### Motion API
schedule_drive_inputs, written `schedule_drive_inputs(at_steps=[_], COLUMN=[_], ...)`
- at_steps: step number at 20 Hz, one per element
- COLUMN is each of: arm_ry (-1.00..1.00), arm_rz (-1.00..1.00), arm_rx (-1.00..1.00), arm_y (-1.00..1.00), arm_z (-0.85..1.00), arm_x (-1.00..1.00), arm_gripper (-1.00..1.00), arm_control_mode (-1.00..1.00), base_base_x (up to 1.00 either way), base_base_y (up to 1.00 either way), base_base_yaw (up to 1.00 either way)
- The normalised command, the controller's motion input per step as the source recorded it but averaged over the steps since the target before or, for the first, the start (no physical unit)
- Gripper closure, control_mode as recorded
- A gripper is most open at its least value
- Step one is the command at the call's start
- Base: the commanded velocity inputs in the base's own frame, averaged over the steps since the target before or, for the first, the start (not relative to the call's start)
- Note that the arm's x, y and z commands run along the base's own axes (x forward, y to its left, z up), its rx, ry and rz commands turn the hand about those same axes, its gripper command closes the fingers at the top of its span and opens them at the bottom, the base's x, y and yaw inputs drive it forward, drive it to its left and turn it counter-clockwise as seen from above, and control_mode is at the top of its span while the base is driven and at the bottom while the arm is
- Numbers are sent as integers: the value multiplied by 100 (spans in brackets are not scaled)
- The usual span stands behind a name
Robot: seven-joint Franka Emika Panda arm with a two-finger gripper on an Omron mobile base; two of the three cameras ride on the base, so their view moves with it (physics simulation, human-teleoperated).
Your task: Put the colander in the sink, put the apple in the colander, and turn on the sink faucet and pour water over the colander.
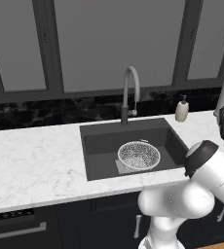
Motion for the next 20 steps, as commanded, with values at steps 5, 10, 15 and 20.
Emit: schedule_drive_inputs(at_steps=[5, 10, 15, 20], arm_ry=[-18, -17, -9, -5], arm_rz=[1, 5, 11, 13], arm_rx=[18, 10, 6, 5], arm_y=[-40, -24, -1, 0], arm_z=[0, 0, 0, -6], arm_x=[-20, 4, 30, 45], arm_gripper=[-100, -100, -100, -100], arm_control_mode=[-100, -100, -100, -100], base_base_x=[0, 0, 0, 0], base_base_y=[0, 0, 0, 0], base_base_yaw=[0, 0, 0, 0])
